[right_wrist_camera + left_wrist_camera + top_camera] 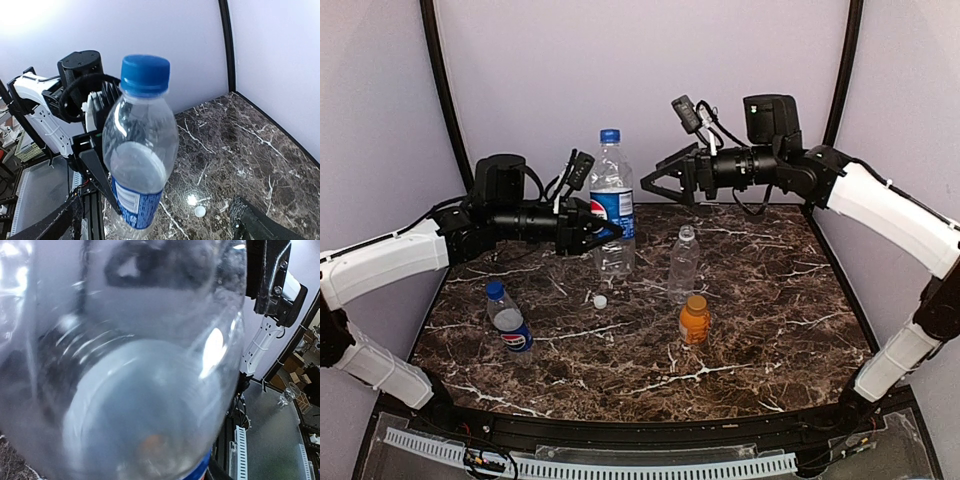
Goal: Unscrew the bottle caps
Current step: Place the bottle without the bottle cap at the center of the board, then pass from the left arm to the right
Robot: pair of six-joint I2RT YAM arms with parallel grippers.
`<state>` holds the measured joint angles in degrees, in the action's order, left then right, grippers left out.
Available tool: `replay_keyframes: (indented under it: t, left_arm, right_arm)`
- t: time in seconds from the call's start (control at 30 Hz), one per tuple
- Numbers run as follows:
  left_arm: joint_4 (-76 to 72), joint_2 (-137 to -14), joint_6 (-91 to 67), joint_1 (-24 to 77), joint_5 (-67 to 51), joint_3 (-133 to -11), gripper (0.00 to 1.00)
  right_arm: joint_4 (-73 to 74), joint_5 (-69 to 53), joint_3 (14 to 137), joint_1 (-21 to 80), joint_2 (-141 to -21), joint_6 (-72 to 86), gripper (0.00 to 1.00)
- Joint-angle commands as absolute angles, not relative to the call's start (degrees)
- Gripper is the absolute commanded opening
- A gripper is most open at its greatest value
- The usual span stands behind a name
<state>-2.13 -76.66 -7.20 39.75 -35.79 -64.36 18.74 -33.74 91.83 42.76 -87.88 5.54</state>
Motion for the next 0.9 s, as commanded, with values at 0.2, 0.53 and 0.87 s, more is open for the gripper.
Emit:
replay_keyframes:
  t: [0.2, 0.53, 0.87]
  left_arm:
    - [-4.74, -77.46, -7.08, 42.4, -44.21, -65.15, 0.43]
    - [-16.15, -78.53, -14.55, 42.54, -46.39, -63.22, 0.43]
    - [-20.68, -80.2, -17.62, 42.96, -46.49, -62.13, 0.43]
  right_arm:
    - [8.68, -45.74, 92.11, 43.32, -91.48, 12.98, 0.99]
    - [-0.44, -46.61, 84.04, 44.96, -90.47, 16.88, 0.93]
    - [-9.76, -47.71, 81.98, 45.91, -92.14, 22.12, 0.77]
